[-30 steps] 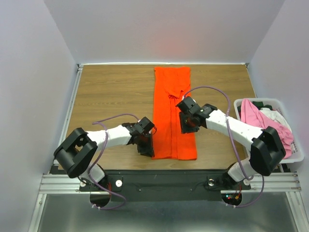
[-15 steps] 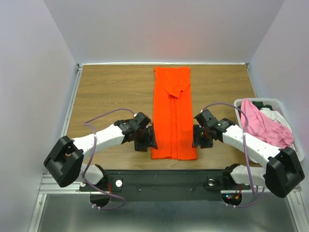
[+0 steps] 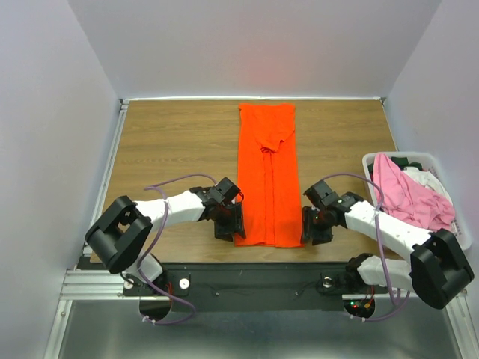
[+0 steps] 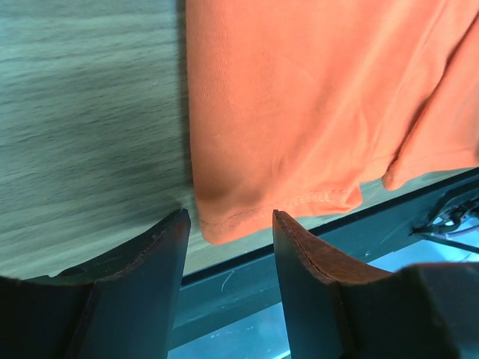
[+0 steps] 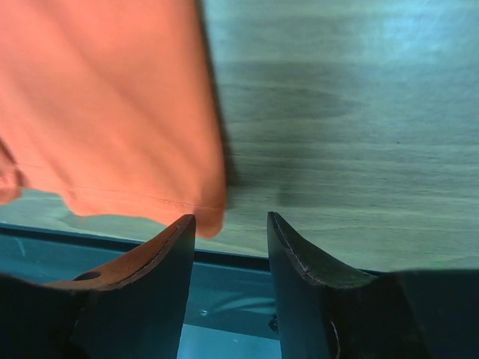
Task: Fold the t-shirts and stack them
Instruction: Fold the tshirt
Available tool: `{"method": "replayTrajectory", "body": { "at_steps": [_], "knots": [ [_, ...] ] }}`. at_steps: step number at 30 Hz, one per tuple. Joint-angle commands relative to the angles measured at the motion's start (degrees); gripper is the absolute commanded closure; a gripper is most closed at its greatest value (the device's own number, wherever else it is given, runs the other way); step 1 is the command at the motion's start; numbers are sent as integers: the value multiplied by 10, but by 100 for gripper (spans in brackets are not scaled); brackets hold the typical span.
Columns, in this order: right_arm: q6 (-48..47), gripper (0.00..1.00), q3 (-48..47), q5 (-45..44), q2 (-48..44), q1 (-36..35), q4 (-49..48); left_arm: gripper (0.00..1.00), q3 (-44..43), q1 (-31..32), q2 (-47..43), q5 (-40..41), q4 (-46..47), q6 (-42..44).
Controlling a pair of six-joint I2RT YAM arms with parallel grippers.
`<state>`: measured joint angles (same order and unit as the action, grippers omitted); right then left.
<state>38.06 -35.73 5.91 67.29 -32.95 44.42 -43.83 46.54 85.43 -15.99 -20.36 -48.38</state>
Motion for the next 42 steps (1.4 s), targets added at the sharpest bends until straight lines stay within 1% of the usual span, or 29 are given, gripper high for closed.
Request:
{"method": "replayTrajectory", "body": {
  "at_steps": [1, 8, 13, 18, 20, 22, 23, 24, 25, 27, 31, 35, 39, 42],
  "knots": [
    [10, 51, 13, 17, -6, 5, -17, 41, 15, 5, 2, -5, 1, 14],
    [21, 52, 22, 38, 11, 4, -56, 41, 15, 6, 8, 10, -9, 21],
    [23, 54, 15, 38, 9, 4, -60, 41, 13, 8, 9, 15, -15, 23],
    [24, 57, 28, 42, 21, 4, -63, 41, 14, 13, 6, 17, -22, 22],
    [26, 59, 33, 42, 25, 4, -64, 41, 11, 14, 6, 19, -29, 24],
    [27, 67, 32, 39, 27, 3, -63, 41, 5, 18, 8, 24, -38, 25],
    [28, 74, 33, 40, 27, 4, -63, 41, 2, 21, 10, 27, -40, 25],
    [28, 75, 33, 40, 27, 3, -63, 41, 2, 21, 11, 28, -42, 25],
    [28, 82, 33, 40, 27, 4, -63, 41, 0, 25, 12, 29, -44, 24],
    [28, 88, 31, 40, 27, 4, -62, 41, -1, 28, 18, 30, -49, 24],
    [26, 89, 30, 43, 27, 3, -63, 44, -7, 31, 25, 40, -62, 25],
    [25, 89, 29, 47, 25, 4, -63, 49, -26, 36, 39, 60, -94, 32],
    [25, 89, 27, 52, 24, 4, -63, 49, -42, 46, 56, 75, -104, 25],
    [26, 90, 26, 56, 19, 4, -62, 50, -44, 49, 46, 90, -104, 5]
  ]
}}
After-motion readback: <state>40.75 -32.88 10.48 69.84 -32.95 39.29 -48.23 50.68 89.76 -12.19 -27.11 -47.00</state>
